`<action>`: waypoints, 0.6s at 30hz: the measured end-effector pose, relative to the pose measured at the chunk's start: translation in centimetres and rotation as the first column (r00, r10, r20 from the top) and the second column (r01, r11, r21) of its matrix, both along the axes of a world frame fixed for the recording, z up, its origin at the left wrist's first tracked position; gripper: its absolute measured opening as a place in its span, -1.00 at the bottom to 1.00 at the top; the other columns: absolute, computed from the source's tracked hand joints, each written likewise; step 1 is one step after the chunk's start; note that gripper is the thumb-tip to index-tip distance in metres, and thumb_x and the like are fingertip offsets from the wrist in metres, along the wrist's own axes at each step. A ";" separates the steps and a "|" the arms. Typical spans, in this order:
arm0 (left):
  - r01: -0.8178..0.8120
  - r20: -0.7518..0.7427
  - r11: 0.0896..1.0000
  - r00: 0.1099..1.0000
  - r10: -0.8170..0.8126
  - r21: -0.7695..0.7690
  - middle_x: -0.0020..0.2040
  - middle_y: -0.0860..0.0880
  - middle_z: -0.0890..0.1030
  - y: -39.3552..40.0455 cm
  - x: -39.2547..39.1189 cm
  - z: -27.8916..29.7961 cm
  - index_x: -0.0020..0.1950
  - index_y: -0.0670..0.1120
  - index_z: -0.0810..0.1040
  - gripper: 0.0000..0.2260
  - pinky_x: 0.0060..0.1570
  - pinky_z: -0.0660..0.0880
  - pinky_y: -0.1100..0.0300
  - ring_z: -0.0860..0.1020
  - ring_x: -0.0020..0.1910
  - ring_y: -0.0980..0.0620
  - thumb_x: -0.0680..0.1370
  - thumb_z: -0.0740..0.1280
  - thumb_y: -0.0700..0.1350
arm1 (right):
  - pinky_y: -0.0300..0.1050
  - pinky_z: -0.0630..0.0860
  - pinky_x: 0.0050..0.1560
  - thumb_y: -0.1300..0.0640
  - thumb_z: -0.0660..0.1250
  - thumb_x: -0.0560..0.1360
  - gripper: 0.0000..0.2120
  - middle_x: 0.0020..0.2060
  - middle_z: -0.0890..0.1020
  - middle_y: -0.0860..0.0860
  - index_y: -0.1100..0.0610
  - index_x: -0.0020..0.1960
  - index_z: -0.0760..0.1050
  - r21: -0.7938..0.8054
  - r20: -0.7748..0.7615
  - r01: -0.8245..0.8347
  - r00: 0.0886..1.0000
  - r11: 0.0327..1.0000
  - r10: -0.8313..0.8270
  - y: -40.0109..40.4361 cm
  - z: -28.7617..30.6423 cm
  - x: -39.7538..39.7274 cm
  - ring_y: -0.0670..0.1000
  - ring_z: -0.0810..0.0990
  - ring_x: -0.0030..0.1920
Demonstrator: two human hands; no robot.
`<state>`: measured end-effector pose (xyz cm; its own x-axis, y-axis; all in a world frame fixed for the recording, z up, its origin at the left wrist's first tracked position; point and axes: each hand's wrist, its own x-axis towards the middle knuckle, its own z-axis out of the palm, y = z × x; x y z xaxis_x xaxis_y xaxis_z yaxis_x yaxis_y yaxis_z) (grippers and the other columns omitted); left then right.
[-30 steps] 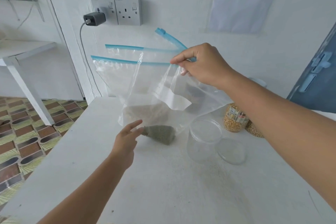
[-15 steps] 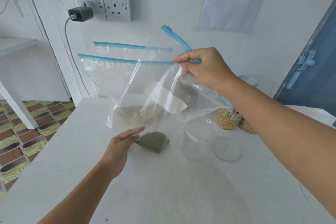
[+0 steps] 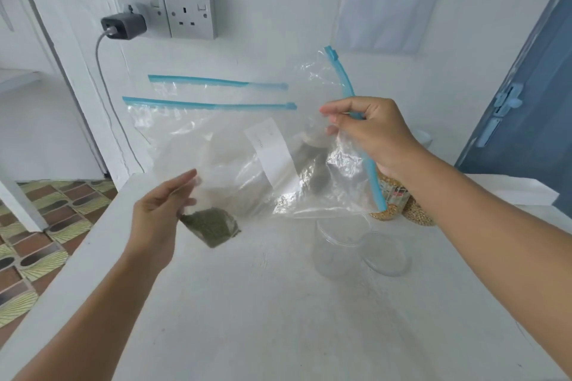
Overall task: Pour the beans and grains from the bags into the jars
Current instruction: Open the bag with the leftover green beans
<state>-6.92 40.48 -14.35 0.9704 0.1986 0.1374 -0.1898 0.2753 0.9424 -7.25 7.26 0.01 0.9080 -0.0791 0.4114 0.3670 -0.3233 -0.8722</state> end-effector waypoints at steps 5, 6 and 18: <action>0.002 0.072 0.998 0.997 -0.006 0.059 0.03 0.03 0.74 1.5 0.8 2.0 0.04 0.09 0.79 -0.71 -0.05 0.38 0.20 0.52 -0.16 0.07 0.62 0.38 -0.28 | -0.10 0.59 0.28 0.30 0.47 0.54 -0.81 0.04 0.76 -0.03 0.03 0.02 0.73 0.126 0.014 -0.026 1.000 0.992 0.024 -0.8 -1.6 0.0 0.11 0.77 -0.04; 0.006 0.083 0.998 0.996 -0.011 0.063 0.01 0.03 0.73 1.6 1.0 2.3 0.05 0.09 0.79 -0.70 -0.04 0.37 0.20 0.53 -0.12 0.06 0.63 0.37 -0.29 | -0.06 0.57 0.32 0.31 0.47 0.54 -0.80 0.05 0.76 -0.02 0.02 0.01 0.73 0.153 0.012 -0.030 1.000 0.988 0.029 -1.0 -2.0 0.0 0.11 0.77 -0.03; 0.057 0.062 0.995 0.996 -0.063 0.085 0.01 -0.01 0.71 1.7 0.6 6.3 0.10 -0.01 0.73 -0.76 0.15 0.53 0.13 0.67 -0.11 0.05 0.66 0.32 -0.29 | 0.09 0.49 0.42 0.40 0.40 0.56 -0.71 0.14 0.74 0.00 0.06 0.09 0.72 0.305 -0.056 -0.128 0.987 0.944 0.152 -2.7 -4.9 -0.5 0.11 0.73 0.15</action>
<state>-6.35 42.16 -8.07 0.9688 0.1257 0.2136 -0.2364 0.2097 0.9487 -7.77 4.59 -4.87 0.9469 -0.0578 0.3163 0.3173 0.0073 -0.9483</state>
